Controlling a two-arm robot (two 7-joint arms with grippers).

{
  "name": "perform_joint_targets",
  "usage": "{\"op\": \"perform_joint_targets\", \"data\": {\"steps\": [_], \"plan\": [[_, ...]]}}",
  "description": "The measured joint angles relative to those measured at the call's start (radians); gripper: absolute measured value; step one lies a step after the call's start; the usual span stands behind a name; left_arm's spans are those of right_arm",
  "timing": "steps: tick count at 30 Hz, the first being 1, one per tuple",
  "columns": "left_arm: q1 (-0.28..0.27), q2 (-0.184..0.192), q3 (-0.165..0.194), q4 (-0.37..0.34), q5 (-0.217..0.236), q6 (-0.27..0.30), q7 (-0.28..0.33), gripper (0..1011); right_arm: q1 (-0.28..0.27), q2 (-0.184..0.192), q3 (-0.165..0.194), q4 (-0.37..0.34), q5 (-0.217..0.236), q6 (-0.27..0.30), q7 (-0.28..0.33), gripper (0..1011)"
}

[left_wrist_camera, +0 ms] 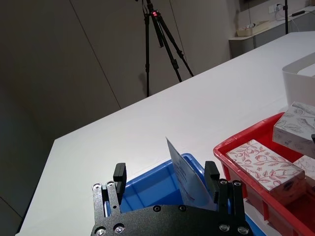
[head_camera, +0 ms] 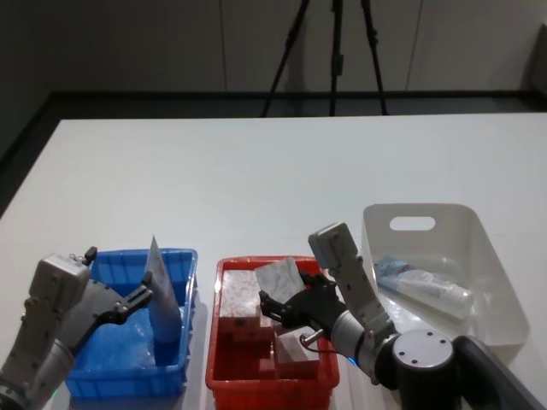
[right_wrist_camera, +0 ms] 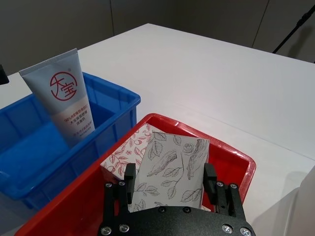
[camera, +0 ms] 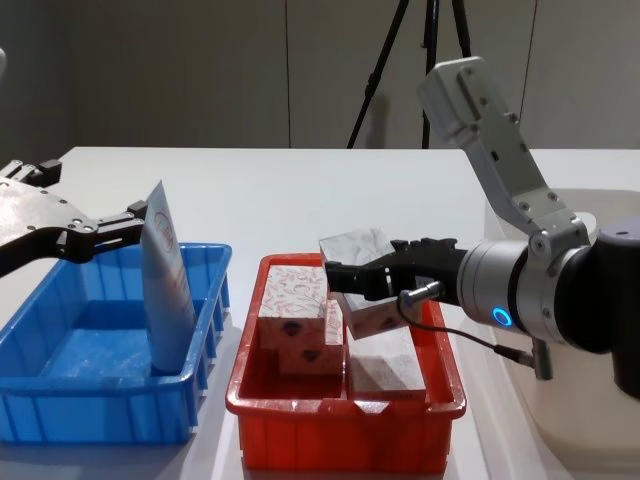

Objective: Bimanual collaborative sorting of washing and personal care products

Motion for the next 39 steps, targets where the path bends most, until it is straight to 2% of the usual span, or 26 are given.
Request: {"op": "perform_joint_targets", "data": {"steps": [21,39], "plan": [[0.000,0.000,0.000,0.000,0.000,0.000,0.000,1001,-0.012,0.037,0.008,-0.091,0.006,-0.009,-0.003,836],[0.000,0.000,0.000,0.000,0.000,0.000,0.000,1001,-0.060,0.076,0.057,-0.202,-0.004,0.011,-0.043,837]]}}
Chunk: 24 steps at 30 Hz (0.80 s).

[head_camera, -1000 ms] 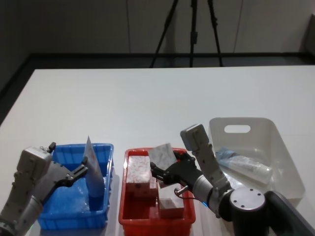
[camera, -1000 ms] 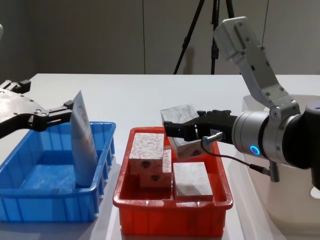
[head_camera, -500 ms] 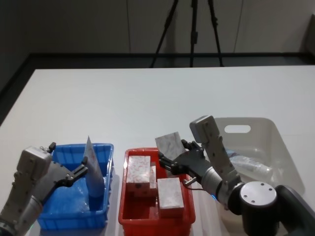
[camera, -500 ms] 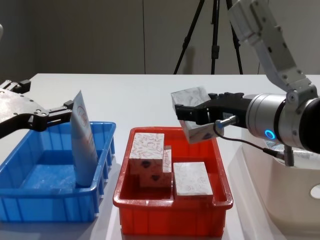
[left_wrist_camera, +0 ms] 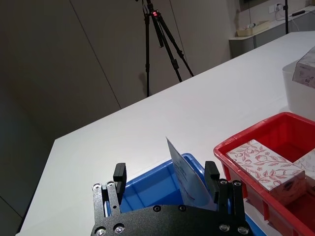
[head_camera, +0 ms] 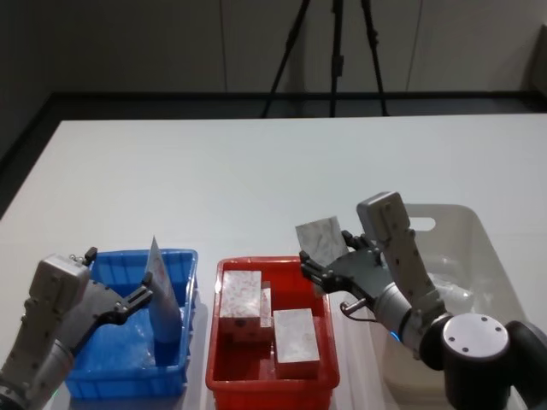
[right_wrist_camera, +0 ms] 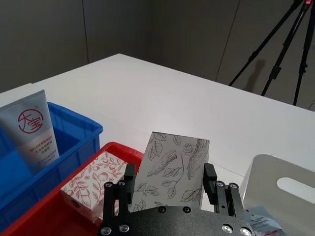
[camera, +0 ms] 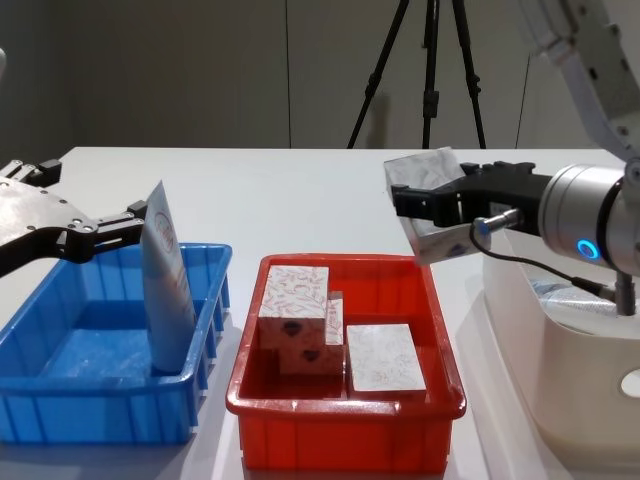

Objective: Bimanual collaborative sorting of washing and personal care products

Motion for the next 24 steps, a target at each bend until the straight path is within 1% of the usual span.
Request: {"op": "perform_joint_targets", "data": {"steps": [6,11,13,18,24], "plan": [[0.000,0.000,0.000,0.000,0.000,0.000,0.000,1001,-0.022,0.009,0.026,-0.035,-0.007,0.007,-0.020,836],[0.000,0.000,0.000,0.000,0.000,0.000,0.000,1001,-0.045,0.015,0.056,-0.066,-0.016,0.016,-0.040,836],[0.000,0.000,0.000,0.000,0.000,0.000,0.000,1001,-0.051,0.015,0.064,-0.073,-0.019,0.017,-0.046,837],[0.000,0.000,0.000,0.000,0.000,0.000,0.000,1001,-0.073,0.016,0.097,-0.098,-0.029,0.021,-0.065,836],[0.000,0.000,0.000,0.000,0.000,0.000,0.000,1001,-0.093,0.015,0.123,-0.117,-0.040,0.025,-0.079,837]]}}
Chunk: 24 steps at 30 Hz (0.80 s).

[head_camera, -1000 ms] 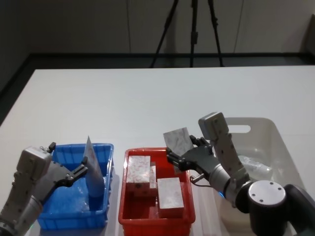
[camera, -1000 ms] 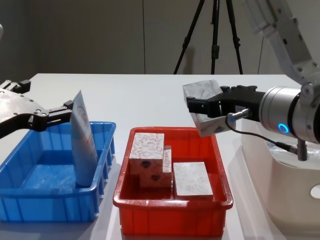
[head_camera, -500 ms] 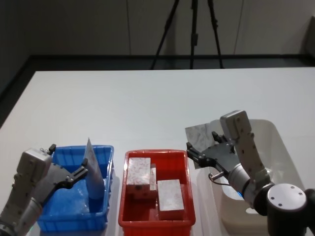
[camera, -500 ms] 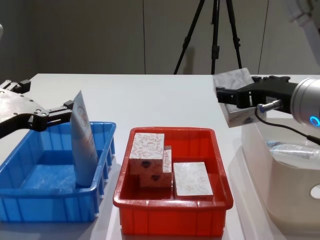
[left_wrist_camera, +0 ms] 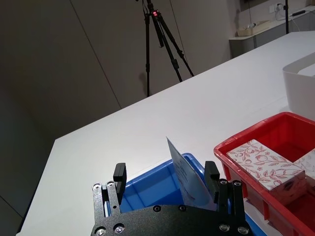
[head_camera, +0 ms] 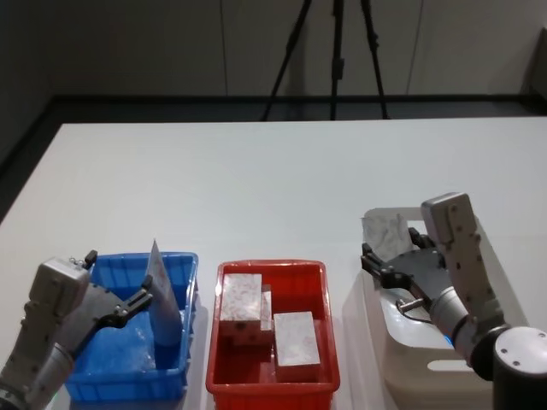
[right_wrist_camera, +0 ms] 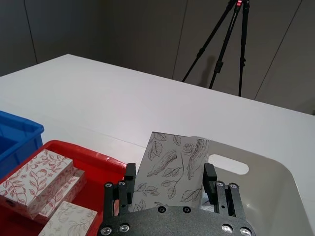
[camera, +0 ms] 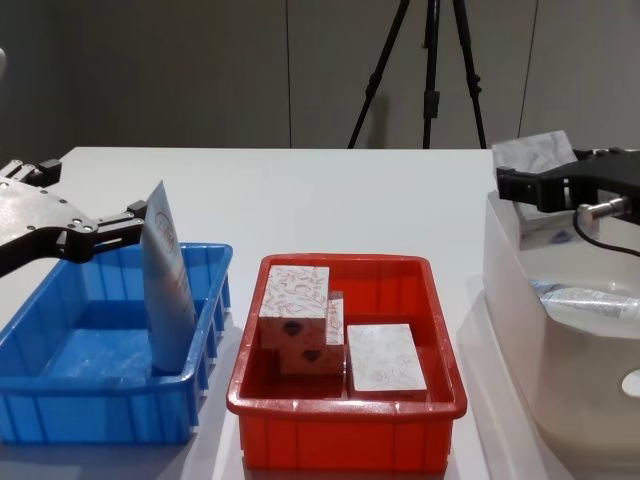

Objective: Bimanual collaborative sorting of washing and personal care products

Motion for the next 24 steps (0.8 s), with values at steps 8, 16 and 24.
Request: {"op": "perform_joint_targets", "data": {"steps": [8,16,24], "plan": [[0.000,0.000,0.000,0.000,0.000,0.000,0.000,1001,-0.026,0.000,0.045,-0.024,-0.020,0.008,-0.023,836],[0.000,0.000,0.000,0.000,0.000,0.000,0.000,1001,-0.029,-0.008,0.078,-0.016,-0.028,0.012,-0.027,837],[0.000,0.000,0.000,0.000,0.000,0.000,0.000,1001,0.008,-0.026,0.103,0.049,-0.031,0.001,-0.024,837]]}}
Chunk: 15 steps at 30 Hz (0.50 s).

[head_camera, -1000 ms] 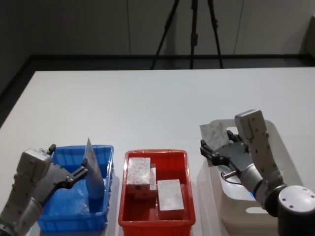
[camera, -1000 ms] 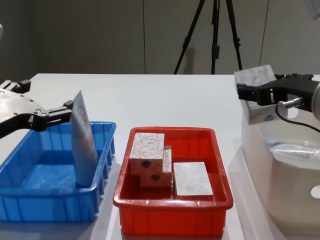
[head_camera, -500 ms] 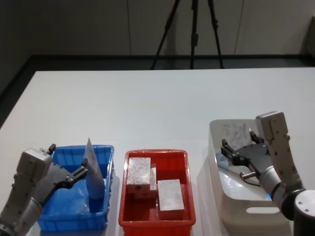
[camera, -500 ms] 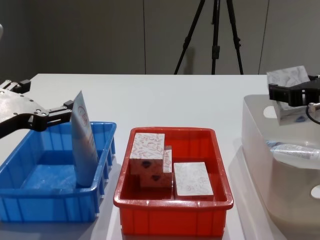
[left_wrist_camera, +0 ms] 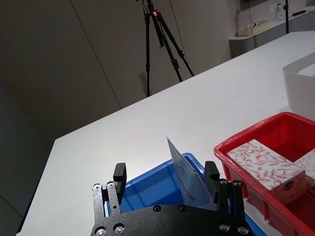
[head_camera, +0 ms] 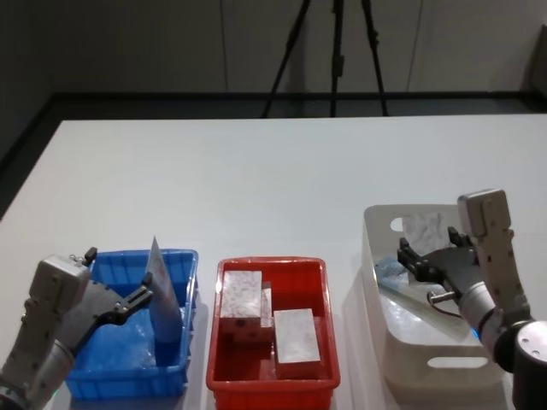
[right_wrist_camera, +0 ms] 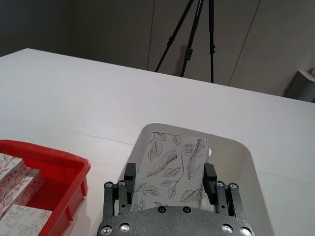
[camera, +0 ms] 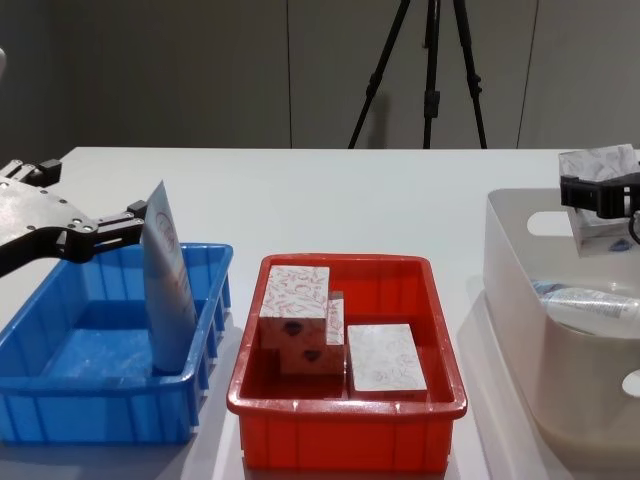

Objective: Bimanual collaborative sorting of washing and personal care products

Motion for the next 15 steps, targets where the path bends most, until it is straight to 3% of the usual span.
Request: {"op": "perform_joint_targets", "data": {"steps": [15], "plan": [[0.000,0.000,0.000,0.000,0.000,0.000,0.000,1001,0.088,-0.020,0.011,0.142,0.001,-0.043,0.008,836]]}}
